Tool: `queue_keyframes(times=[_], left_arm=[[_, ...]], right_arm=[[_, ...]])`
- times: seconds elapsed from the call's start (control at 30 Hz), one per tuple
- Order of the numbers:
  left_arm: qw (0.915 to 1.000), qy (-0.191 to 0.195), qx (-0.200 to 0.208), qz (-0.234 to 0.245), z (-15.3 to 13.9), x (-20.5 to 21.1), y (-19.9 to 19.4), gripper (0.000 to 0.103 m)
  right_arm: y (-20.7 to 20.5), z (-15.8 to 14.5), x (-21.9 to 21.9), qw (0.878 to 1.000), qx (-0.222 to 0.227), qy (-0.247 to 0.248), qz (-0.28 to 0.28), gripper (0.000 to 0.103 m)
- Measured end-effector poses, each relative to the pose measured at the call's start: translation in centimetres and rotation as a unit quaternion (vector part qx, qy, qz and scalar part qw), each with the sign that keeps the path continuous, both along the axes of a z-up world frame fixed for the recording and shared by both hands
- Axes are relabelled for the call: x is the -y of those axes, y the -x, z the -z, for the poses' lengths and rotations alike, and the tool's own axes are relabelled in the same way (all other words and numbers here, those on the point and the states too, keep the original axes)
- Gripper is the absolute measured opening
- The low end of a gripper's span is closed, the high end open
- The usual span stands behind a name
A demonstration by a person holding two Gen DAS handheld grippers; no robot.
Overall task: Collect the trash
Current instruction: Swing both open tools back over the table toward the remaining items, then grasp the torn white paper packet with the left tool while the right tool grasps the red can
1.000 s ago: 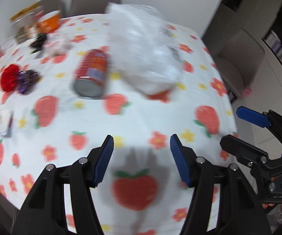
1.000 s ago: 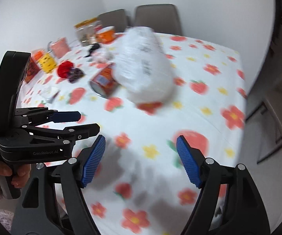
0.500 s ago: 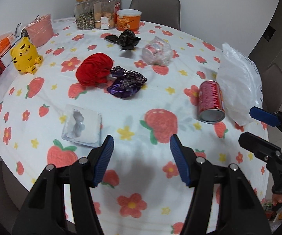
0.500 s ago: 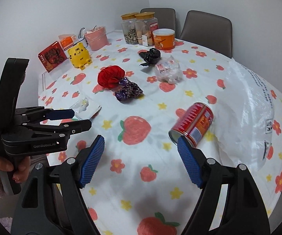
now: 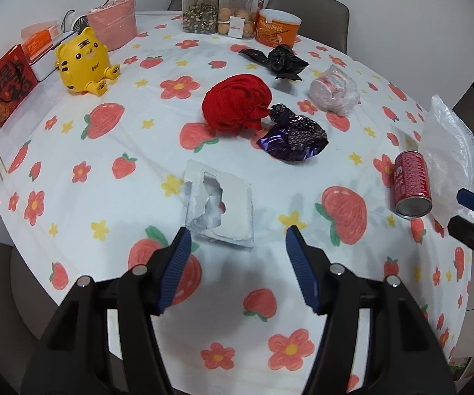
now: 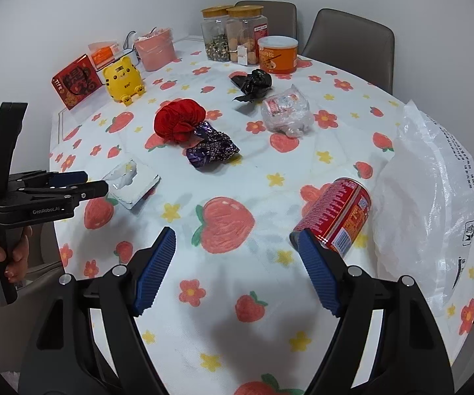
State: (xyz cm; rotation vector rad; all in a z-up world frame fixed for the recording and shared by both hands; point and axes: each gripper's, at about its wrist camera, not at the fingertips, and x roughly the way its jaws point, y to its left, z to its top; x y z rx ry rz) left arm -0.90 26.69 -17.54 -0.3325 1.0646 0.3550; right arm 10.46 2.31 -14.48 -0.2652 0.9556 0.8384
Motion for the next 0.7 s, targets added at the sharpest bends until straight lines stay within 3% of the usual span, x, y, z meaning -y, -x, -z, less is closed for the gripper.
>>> queue_keyframes(times=[0.47, 0.7], left_arm=[[0.9996, -0.019, -0.022, 0.003, 1.7, -1.9, -1.1, 0.060], [0.9991, -0.024, -0.033, 0.011, 3.2, -4.1, -2.0, 0.060]], right_arm=[[-2.6, 1.1, 1.9, 0.998, 0.001, 0.007, 0.070, 0.074], [-4.6, 3.1, 2.0, 0.988, -0.013, 0.012, 0.153, 0.075]])
